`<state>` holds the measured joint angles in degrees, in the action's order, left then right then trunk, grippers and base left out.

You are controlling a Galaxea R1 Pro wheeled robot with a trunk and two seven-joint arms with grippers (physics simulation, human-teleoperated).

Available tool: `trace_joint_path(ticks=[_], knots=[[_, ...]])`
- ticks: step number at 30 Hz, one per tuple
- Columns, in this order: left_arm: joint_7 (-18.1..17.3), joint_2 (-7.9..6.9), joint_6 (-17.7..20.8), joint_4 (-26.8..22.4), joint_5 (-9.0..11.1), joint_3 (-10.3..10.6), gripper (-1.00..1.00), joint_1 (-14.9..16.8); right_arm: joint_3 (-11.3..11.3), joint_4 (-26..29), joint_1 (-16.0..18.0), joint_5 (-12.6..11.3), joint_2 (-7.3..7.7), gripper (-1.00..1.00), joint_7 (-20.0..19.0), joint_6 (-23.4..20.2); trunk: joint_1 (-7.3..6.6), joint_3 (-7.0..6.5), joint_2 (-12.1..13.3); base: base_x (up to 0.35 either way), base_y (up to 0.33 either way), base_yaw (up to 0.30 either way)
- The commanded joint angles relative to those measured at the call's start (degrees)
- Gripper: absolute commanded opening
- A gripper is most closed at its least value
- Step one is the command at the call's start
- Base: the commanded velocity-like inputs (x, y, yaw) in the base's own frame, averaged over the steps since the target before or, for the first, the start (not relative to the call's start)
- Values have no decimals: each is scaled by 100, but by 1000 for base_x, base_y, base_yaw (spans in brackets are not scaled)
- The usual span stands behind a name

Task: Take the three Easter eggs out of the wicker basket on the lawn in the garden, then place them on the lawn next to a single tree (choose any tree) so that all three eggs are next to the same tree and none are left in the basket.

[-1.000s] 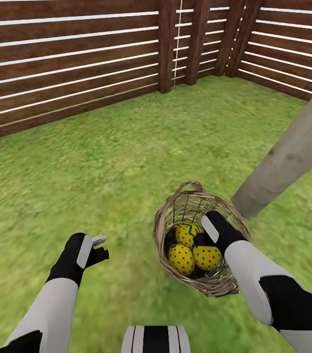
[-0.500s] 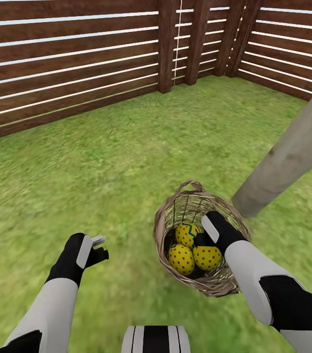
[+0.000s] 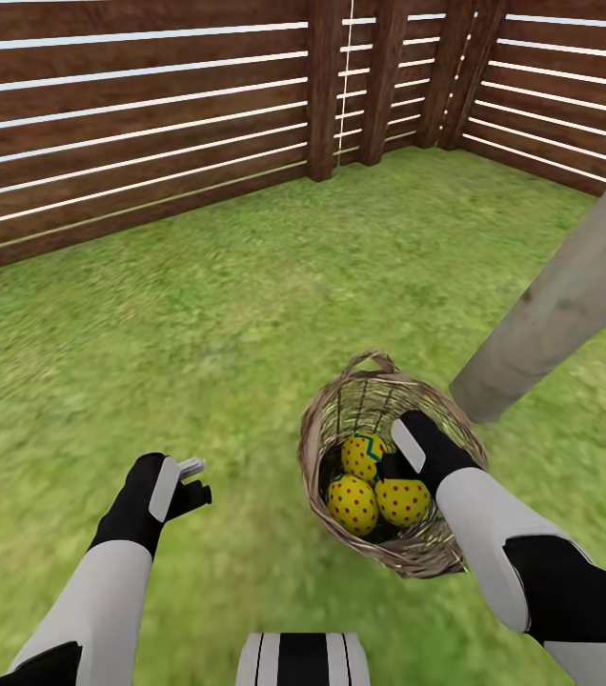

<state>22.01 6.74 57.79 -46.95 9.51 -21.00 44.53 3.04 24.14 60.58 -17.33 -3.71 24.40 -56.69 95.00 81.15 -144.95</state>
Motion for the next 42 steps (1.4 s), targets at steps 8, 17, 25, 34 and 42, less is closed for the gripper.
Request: trace_joint_path(ticks=[8,17,25,34,42], knots=[[44,-4,-7,27,60,-23,100,3,30,-9,-2,-41,10,-100,47,-26,-21,-172,9,0,0,0],[40,-6,-22,150,53,-189,100,3,30,-29,-2,-34,11,-100,47,-26,-44,-372,21,0,0,0],[74,-11,-25,220,52,-214,100,3,46,197,-2,-34,-30,-100,64,-147,-65,-549,32,0,0,0],[58,-10,-35,375,59,-222,100,3,30,225,-2,-31,-23,-100,65,-137,-88,-749,44,-216,0,0],[45,-6,-39,388,60,-229,100,3,47,1184,-2,-50,-60,-100,63,-162,-109,-926,55,-65,0,0]])
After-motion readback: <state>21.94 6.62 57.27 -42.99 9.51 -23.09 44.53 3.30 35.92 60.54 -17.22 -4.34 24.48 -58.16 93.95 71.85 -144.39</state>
